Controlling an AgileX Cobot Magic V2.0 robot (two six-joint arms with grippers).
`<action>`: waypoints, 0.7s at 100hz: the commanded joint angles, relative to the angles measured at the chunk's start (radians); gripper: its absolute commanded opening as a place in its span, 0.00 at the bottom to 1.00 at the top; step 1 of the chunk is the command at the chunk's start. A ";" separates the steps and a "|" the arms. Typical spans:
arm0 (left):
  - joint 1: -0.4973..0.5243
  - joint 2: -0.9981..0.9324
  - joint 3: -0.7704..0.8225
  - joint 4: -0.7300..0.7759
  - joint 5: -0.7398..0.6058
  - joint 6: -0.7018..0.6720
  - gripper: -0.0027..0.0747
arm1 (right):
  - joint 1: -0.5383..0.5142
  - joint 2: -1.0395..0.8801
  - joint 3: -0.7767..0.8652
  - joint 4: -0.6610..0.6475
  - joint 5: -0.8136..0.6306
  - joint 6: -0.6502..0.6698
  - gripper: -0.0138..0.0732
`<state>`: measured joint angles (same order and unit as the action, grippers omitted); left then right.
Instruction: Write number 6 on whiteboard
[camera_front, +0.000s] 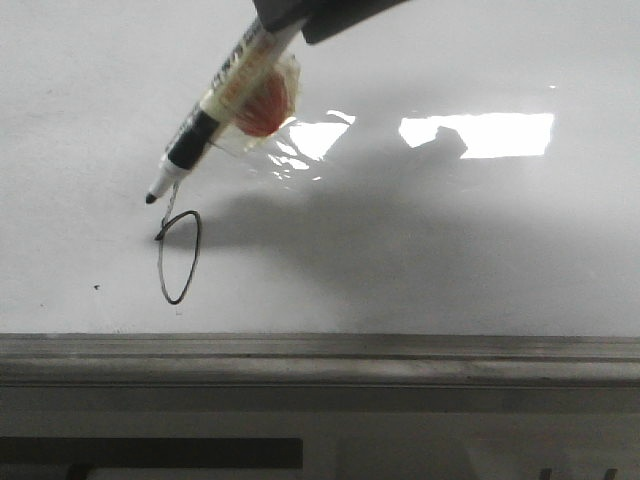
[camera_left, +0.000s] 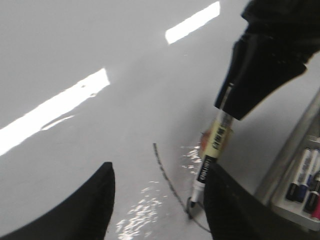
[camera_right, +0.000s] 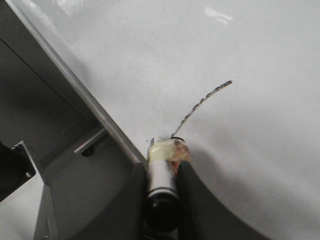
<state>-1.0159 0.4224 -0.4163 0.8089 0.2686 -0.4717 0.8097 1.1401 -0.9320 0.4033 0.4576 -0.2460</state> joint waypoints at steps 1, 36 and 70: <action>-0.004 0.093 -0.003 0.011 -0.121 -0.010 0.51 | 0.012 -0.040 -0.031 0.000 -0.020 -0.008 0.11; -0.004 0.427 -0.026 0.064 -0.279 -0.010 0.51 | 0.046 -0.043 -0.031 0.000 0.041 -0.008 0.11; -0.004 0.563 -0.105 0.043 -0.269 -0.017 0.50 | 0.051 -0.043 -0.031 0.000 0.048 -0.008 0.11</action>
<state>-1.0159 0.9798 -0.4758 0.8685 0.0499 -0.4754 0.8581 1.1201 -0.9320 0.3975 0.5540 -0.2460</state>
